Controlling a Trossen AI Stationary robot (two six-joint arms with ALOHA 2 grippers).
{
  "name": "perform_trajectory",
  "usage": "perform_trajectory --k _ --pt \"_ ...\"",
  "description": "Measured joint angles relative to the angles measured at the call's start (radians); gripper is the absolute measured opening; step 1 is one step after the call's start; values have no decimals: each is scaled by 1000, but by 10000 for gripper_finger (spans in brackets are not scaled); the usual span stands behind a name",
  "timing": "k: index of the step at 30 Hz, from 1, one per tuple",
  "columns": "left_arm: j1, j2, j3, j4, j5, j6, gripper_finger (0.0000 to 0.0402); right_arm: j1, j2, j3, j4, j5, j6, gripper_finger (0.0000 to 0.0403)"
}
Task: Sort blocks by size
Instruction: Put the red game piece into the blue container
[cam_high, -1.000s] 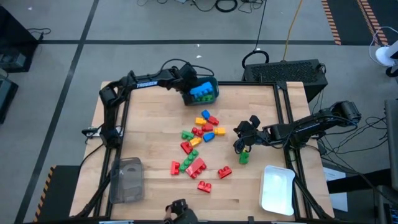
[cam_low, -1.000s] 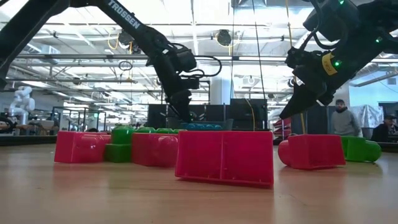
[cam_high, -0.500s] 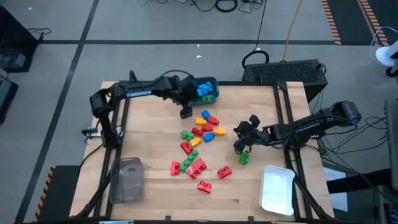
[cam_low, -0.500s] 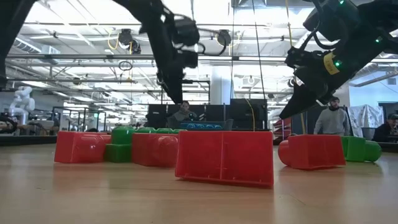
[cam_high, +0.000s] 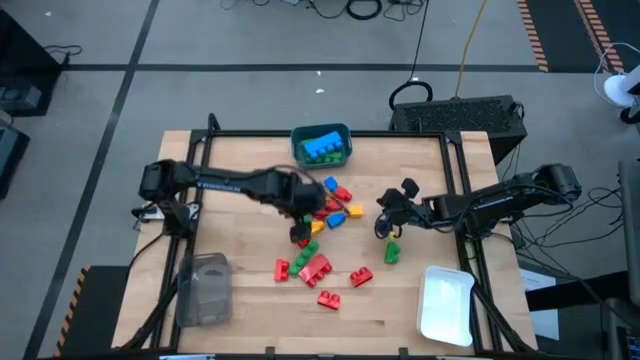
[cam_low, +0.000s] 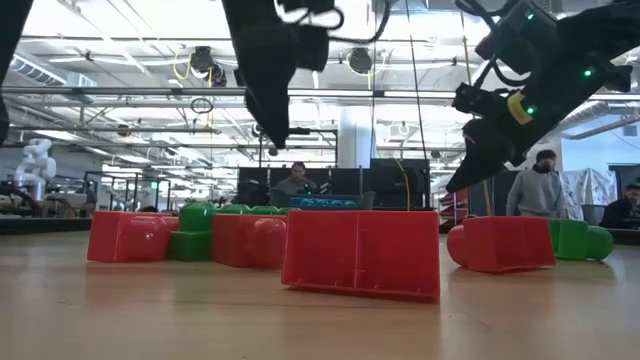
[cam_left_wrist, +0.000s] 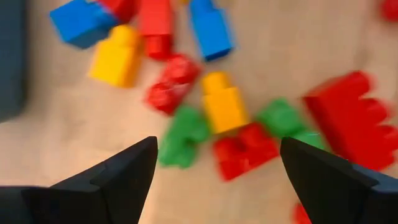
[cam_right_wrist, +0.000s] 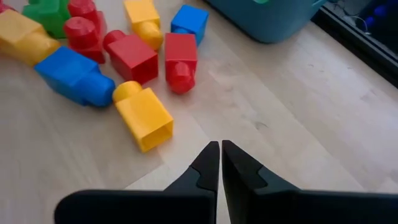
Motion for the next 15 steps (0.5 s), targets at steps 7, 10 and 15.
perform_trajectory --k 7,10,15 --pt "-149 0 0 78 -25 -157 342 -12 0 0 1 0 -19 4" --pt "-197 0 0 127 -101 -304 342 -13 0 0 1 0 -20 4" --pt "-253 32 0 185 -142 -446 342 -23 0 0 10 0 -24 4"
